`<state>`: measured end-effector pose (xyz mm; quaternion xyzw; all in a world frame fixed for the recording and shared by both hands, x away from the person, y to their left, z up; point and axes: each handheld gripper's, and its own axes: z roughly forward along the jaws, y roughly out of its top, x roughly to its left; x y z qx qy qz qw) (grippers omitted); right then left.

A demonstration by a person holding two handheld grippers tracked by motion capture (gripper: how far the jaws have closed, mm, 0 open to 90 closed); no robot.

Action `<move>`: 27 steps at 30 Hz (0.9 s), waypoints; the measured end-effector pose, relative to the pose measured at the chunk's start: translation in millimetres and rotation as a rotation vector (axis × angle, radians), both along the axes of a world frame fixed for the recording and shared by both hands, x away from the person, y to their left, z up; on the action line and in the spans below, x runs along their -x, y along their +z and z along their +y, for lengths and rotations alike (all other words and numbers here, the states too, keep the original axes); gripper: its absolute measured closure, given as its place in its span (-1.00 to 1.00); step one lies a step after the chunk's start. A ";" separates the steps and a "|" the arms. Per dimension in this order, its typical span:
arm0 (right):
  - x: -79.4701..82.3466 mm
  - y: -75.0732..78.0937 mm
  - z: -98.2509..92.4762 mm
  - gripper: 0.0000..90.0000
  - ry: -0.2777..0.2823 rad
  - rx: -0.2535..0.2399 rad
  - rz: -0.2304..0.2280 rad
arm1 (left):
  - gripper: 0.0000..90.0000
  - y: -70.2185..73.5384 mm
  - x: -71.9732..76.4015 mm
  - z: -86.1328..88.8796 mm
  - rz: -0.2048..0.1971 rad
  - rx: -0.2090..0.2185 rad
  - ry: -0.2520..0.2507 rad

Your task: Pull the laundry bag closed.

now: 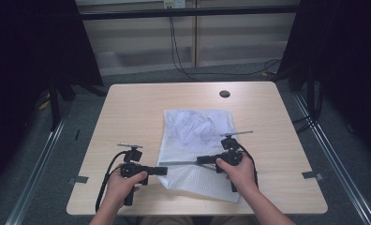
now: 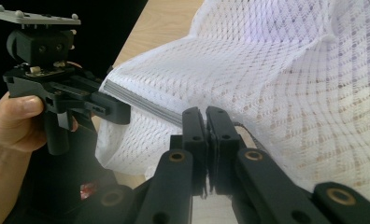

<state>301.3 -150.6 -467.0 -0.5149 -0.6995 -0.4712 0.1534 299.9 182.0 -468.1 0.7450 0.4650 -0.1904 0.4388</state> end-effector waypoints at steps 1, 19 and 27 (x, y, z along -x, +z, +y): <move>0.2 0.2 -0.1 0.94 -0.001 -0.001 0.001 | 0.96 0.1 0.1 -0.4 0.001 -0.001 0.000; -0.8 -0.7 -4.4 0.94 -0.004 0.001 0.005 | 0.96 -0.1 0.2 1.5 0.012 0.002 0.004; -0.1 -0.6 -6.5 0.94 -0.001 0.000 0.005 | 0.96 0.0 0.4 0.6 0.012 0.000 0.002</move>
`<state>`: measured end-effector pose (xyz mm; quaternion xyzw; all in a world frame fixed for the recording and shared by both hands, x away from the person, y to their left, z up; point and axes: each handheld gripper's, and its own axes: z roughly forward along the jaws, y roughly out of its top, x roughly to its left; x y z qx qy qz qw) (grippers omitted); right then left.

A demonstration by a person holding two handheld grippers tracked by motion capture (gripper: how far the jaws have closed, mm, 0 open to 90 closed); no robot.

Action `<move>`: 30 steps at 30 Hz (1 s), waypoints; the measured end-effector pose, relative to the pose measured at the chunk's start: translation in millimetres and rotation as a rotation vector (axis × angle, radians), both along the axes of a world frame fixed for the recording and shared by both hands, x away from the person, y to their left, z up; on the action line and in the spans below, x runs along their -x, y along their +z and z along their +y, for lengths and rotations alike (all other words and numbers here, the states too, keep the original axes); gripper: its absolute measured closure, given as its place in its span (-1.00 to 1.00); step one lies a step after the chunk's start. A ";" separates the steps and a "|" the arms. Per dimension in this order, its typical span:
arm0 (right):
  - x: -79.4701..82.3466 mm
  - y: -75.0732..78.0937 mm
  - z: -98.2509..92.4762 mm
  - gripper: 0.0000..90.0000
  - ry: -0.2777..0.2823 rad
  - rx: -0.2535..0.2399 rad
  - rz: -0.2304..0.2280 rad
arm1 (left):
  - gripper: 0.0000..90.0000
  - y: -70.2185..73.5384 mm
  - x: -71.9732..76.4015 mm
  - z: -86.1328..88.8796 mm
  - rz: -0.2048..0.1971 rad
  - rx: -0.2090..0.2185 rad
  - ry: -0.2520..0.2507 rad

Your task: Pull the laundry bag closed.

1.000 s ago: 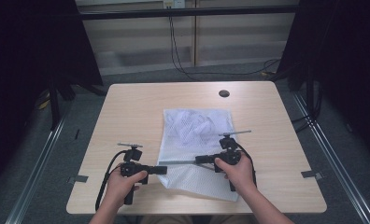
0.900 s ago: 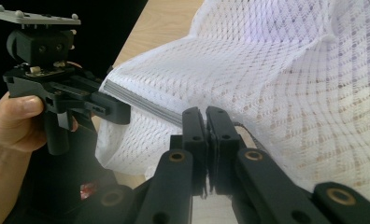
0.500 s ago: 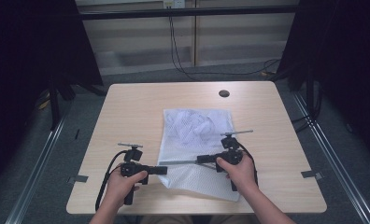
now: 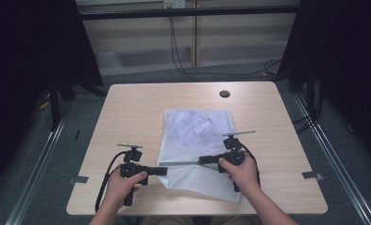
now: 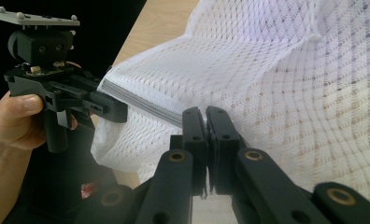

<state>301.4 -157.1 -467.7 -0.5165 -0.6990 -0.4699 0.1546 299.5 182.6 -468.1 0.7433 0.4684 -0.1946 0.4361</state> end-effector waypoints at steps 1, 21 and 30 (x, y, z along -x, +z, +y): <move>0.2 0.0 -0.3 0.94 0.000 0.005 -0.002 | 0.96 0.0 0.1 0.1 0.002 0.001 0.002; 0.7 -0.7 -14.5 0.94 -0.022 0.013 0.003 | 0.96 0.9 0.9 2.9 0.007 0.005 0.010; 0.7 -0.4 -15.1 0.94 -0.018 0.012 0.004 | 0.96 0.8 0.7 2.9 0.008 0.004 0.007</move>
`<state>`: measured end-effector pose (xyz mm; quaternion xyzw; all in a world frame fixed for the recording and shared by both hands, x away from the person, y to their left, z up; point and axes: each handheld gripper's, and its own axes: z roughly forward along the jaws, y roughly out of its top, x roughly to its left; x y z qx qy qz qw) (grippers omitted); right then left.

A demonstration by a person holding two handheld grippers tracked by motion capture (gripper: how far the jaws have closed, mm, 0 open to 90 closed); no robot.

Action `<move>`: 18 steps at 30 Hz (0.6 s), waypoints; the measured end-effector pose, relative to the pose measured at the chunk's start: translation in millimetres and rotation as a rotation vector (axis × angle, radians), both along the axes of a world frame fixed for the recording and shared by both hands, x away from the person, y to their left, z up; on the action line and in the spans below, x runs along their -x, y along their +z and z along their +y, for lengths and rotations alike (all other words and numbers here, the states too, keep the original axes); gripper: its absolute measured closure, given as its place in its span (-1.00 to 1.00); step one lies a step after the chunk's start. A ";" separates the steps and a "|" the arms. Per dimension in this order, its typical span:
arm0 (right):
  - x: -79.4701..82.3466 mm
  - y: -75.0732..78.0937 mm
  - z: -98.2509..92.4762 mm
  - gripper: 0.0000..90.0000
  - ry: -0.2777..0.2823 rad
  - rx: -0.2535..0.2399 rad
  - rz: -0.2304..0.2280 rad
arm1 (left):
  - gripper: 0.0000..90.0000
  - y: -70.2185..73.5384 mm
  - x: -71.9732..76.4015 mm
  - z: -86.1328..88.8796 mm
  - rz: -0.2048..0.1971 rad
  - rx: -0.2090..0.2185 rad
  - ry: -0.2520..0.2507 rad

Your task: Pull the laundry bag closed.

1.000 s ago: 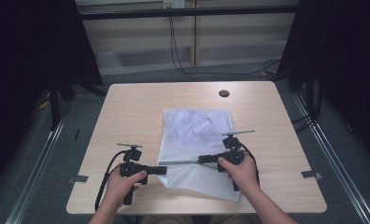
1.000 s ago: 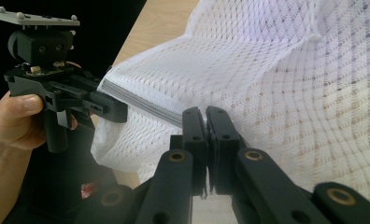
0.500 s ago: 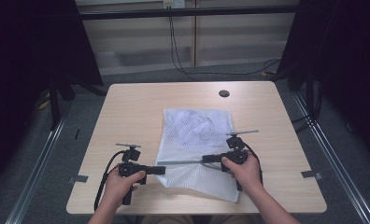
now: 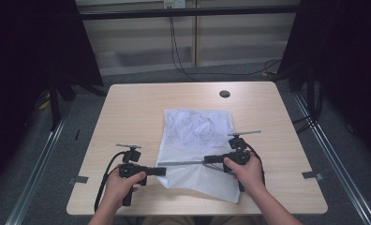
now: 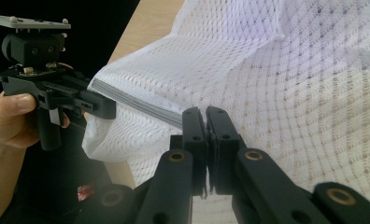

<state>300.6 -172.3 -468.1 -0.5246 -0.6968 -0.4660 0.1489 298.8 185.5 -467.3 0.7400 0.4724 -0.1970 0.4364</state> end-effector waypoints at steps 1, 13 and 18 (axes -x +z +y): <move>0.0 0.0 -0.4 0.94 0.001 -0.002 -0.001 | 0.96 0.0 0.0 0.1 -0.002 -0.002 0.000; 2.4 1.0 -7.1 0.94 -0.004 -0.004 -0.005 | 0.96 0.6 0.2 0.5 -0.005 -0.002 -0.006; 3.2 1.1 -8.0 0.94 -0.004 -0.006 -0.002 | 0.96 1.3 0.3 -0.8 0.006 0.004 -0.002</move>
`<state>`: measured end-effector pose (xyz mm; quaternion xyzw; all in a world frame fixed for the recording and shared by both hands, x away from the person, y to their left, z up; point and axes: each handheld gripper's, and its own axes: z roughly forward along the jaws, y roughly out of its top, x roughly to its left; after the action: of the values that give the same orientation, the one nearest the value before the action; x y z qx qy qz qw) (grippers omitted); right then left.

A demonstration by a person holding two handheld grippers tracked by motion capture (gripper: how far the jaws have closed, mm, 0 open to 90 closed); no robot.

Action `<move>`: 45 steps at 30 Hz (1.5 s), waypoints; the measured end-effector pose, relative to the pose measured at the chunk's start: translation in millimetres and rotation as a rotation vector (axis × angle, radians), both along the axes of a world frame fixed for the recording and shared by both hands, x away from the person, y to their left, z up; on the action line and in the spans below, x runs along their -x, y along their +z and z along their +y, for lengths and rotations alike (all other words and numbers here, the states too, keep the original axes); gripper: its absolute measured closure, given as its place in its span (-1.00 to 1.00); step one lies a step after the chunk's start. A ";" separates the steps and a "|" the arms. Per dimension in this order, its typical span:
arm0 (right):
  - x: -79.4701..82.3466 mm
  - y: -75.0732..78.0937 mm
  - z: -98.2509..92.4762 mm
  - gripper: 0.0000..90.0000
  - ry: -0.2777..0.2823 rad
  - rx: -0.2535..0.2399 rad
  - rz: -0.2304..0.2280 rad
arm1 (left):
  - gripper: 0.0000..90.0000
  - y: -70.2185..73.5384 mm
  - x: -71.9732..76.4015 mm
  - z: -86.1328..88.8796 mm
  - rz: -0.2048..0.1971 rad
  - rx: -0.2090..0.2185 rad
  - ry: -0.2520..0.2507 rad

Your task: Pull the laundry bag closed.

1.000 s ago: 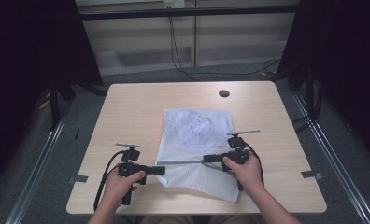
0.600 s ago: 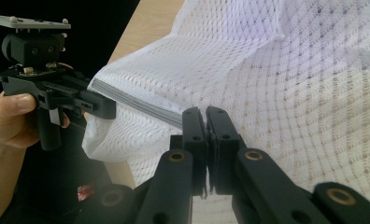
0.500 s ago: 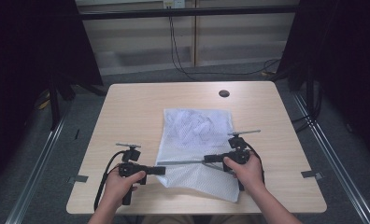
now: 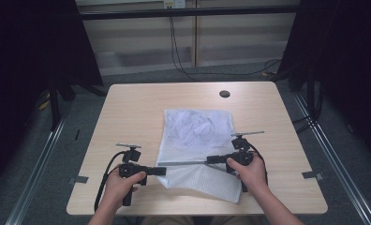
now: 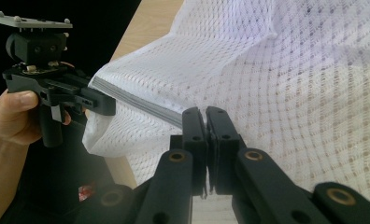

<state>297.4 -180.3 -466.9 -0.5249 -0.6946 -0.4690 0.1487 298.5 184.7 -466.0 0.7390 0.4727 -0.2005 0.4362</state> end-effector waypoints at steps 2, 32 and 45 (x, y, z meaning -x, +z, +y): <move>0.4 0.0 -0.8 0.94 0.001 0.003 -0.004 | 0.96 -0.4 -1.4 1.5 -0.014 -0.012 -0.011; 8.4 -2.4 -34.4 0.94 -0.047 0.015 0.000 | 0.96 -0.6 -0.9 3.4 -0.005 -0.010 0.005; 12.5 -1.9 -44.6 0.94 -0.056 0.030 -0.001 | 0.96 -0.2 -0.8 5.0 -0.010 -0.015 -0.002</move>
<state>285.0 -224.9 -468.9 -0.5462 -0.6865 -0.4628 0.1273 299.4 189.7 -466.2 0.7437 0.4714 -0.1936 0.4327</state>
